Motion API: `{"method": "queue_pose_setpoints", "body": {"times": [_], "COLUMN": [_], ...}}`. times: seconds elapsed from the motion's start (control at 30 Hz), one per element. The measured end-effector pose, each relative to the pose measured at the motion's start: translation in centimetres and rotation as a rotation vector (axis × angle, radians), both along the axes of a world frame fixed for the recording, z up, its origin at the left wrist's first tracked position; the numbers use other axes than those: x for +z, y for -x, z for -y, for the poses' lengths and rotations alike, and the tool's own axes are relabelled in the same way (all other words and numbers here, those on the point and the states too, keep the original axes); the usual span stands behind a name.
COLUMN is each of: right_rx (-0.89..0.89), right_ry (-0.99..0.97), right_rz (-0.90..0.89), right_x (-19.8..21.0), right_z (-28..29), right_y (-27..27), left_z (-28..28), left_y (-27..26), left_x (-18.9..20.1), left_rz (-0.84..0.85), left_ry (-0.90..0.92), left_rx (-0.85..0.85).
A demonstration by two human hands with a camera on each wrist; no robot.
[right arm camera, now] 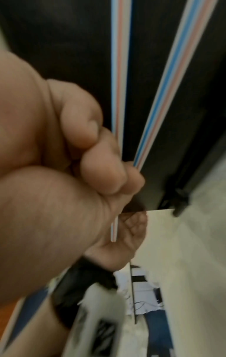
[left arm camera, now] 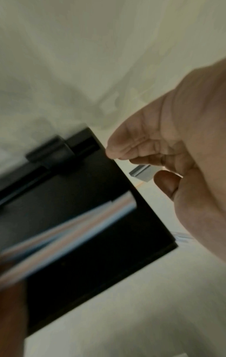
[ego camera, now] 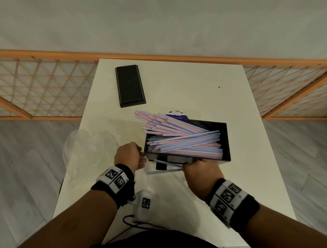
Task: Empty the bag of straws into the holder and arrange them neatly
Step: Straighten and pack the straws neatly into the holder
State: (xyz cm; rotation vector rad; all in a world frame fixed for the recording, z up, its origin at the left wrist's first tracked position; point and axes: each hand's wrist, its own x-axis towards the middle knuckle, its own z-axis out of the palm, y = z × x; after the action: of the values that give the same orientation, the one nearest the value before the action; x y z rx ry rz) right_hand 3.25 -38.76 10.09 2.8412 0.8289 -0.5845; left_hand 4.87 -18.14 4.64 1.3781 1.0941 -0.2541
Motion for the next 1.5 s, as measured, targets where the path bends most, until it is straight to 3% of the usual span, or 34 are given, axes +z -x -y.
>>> {"method": "queue_pose_setpoints", "body": {"times": [0.23, 0.37, 0.43, 0.6, 0.8, 1.0, 1.13, 1.3, 1.4, 1.5], "right_rx": [-0.123, -0.047, -0.106, -0.100, -0.139, -0.138, -0.162, -0.163, -0.177, -0.139], "right_ry": [-0.165, -0.057, -0.090, -0.193, -0.214, -0.171, -0.324, -0.554, -0.362, -0.138], "right_rz": [0.311, 0.240, 0.183, 0.116, -0.043, -0.058, -0.146, -0.105, -0.024, -0.115], "right_x": [4.0, 3.6, 2.7, 1.3, 0.5, -0.3, -0.8, -0.9, 0.7, 0.9], "right_z": [2.0, 1.0, 1.0, 0.8, 0.3, 0.1, -1.8, -1.3, 1.5, 2.5], "right_y": [-2.1, -5.2, -6.0, -6.5, -6.6, -6.2, -5.6, -6.2, -6.5, -6.3], "left_z": [-0.2, 1.4, 2.1, 4.1, 5.2, 5.2, 5.2, 3.9, 3.3, 3.8], "left_y": [-2.6, -2.9, -3.0, -3.1, -3.2, -2.9, -3.1, -3.2, -3.2, -2.7], "left_x": [3.5, 5.2, 5.9, 6.6, 6.2, 5.9, 6.3, 6.0, 5.9, 5.5], "left_rz": [0.201, 0.273, 0.303, 0.354, 0.360, 0.362, 0.329, 0.293, 0.262, 0.242], "left_ry": [0.003, 0.048, 0.047, -0.172, -0.259, -0.300, -0.262, -0.160, -0.126, -0.106], "left_rx": [0.129, 0.163, 0.152, 0.016, -0.035, -0.065, -0.051, -0.034, -0.086, -0.159]}}
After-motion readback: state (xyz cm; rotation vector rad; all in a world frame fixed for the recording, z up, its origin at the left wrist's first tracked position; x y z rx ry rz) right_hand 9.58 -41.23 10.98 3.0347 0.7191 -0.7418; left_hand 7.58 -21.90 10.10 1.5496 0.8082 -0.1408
